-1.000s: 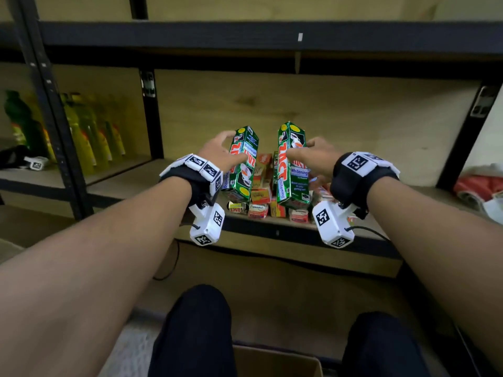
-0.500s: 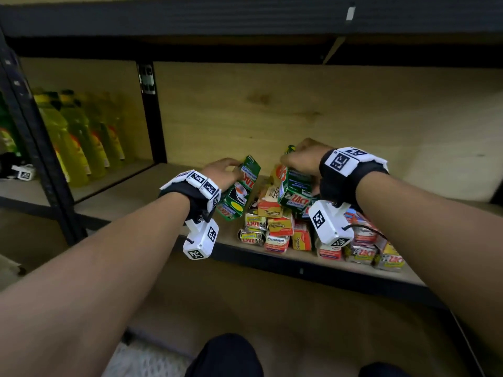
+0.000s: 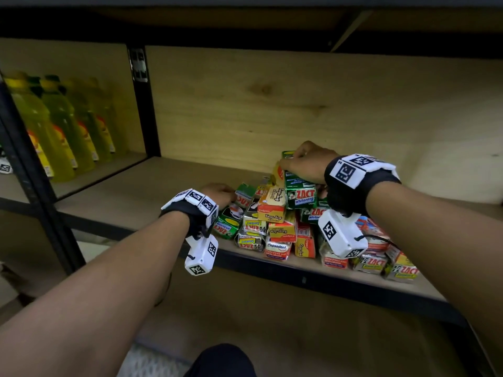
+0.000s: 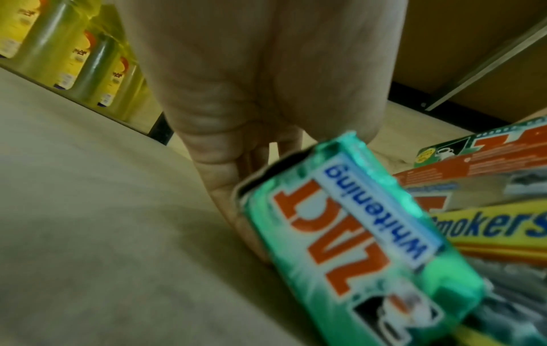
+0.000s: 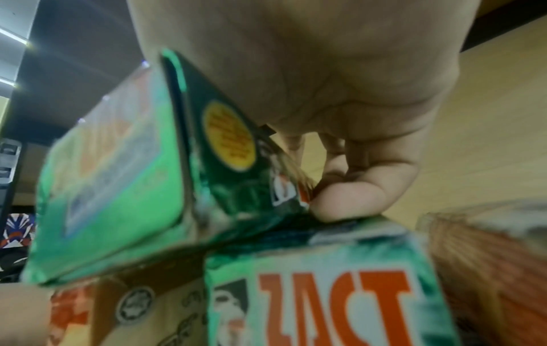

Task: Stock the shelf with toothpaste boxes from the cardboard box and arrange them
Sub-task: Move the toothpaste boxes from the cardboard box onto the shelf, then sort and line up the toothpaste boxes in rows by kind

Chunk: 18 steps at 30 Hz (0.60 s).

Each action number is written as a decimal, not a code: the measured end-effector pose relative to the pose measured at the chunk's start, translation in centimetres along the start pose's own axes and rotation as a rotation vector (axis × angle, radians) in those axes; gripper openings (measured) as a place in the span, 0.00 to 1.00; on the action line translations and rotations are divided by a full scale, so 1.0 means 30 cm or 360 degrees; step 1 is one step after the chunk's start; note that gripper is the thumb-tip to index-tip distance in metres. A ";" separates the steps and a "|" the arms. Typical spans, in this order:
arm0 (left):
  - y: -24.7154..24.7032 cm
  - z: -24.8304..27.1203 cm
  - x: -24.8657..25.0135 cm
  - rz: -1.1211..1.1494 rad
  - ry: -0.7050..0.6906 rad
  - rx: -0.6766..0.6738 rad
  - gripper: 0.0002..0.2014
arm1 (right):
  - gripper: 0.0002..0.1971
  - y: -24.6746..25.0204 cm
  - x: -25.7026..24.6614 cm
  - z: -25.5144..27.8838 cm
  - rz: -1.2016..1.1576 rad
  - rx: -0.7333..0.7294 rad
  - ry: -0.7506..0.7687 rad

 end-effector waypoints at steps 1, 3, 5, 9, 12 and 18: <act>0.006 0.003 -0.002 -0.0058 0.0000 0.0004 0.17 | 0.37 0.001 0.003 0.004 0.0001 0.0002 0.0005; 0.016 0.010 0.000 -0.0102 -0.0009 0.0007 0.17 | 0.35 0.007 0.006 0.012 0.0010 0.0012 0.0028; 0.025 0.021 0.014 -0.0142 -0.0010 -0.0002 0.17 | 0.31 0.015 0.014 0.024 -0.0006 0.0038 0.0053; 0.051 0.043 0.051 -0.0125 -0.0020 0.0013 0.15 | 0.22 0.045 0.040 0.065 -0.0068 0.0126 0.0104; 0.066 0.068 0.090 -0.0101 -0.0031 0.0031 0.15 | 0.18 0.074 0.073 0.104 -0.0068 0.0163 0.0107; 0.073 0.141 0.249 0.0100 -0.0177 0.0037 0.10 | 0.14 0.151 0.156 0.207 -0.0012 0.0237 0.0069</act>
Point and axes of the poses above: each hand's wrist, its own z-axis away from the middle knuckle, its own y-axis out of the back of the hand, x = y × z, the point moved 5 cm from there along -z, towards the middle knuckle, and after that the axes turned 13 degrees about z, right-handed, at the moved point
